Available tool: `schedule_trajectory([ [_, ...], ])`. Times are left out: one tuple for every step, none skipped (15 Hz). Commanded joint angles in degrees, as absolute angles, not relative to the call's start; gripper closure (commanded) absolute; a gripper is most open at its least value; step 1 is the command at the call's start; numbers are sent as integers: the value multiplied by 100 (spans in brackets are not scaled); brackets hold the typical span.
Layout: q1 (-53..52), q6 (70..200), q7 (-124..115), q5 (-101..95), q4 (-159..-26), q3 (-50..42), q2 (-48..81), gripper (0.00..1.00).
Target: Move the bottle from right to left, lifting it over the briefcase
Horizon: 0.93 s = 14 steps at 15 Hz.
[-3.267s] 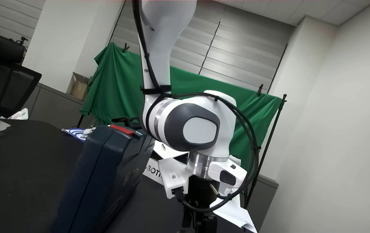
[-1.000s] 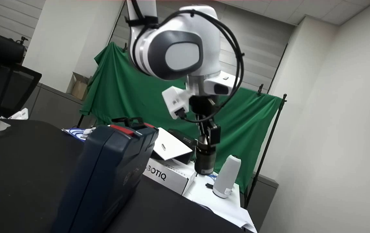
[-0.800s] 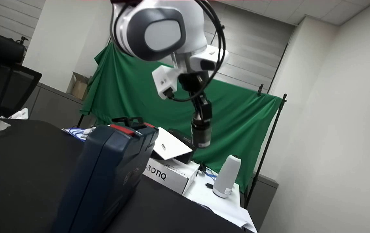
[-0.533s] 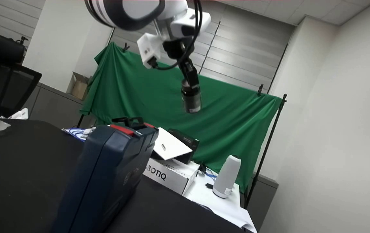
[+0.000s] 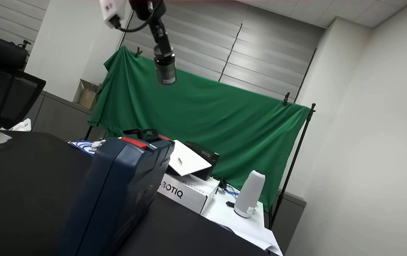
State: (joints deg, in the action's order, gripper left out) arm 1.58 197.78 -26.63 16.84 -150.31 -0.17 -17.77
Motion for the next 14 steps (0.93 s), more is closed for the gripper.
schedule_trajectory([
  [-405, 19815, -2776, 2013, -15548, 213, -1929, 64],
  [-532, 19847, -2782, 2078, -15628, 306, -1852, 64],
  [-618, 19877, -2772, 2140, -15698, 430, -1761, 64],
  [-732, 19875, -2785, 2166, -15742, 522, -1673, 64],
  [-689, 19878, -2873, 2150, -15765, 741, -1575, 64],
  [-689, 19879, -2848, 2200, -15763, 920, -1442, 64],
  [-665, 19881, -2823, 2242, -15739, 1092, -1282, 64],
  [-609, 19888, -2779, 2301, -15697, 1291, -1092, 64],
  [-553, 19891, -2719, 2378, -15662, 1471, -907, 64],
  [-483, 19885, -2627, 2454, -15624, 1642, -718, 64],
  [-423, 19877, -2516, 2548, -15593, 1781, -518, 64],
  [-349, 19881, -2333, 2635, -15577, 1904, -268, 64],
  [-330, 19914, -2135, 2724, -15566, 1964, -13, 64],
  [-296, 19924, -1848, 2852, -15550, 1990, 226, 64],
])
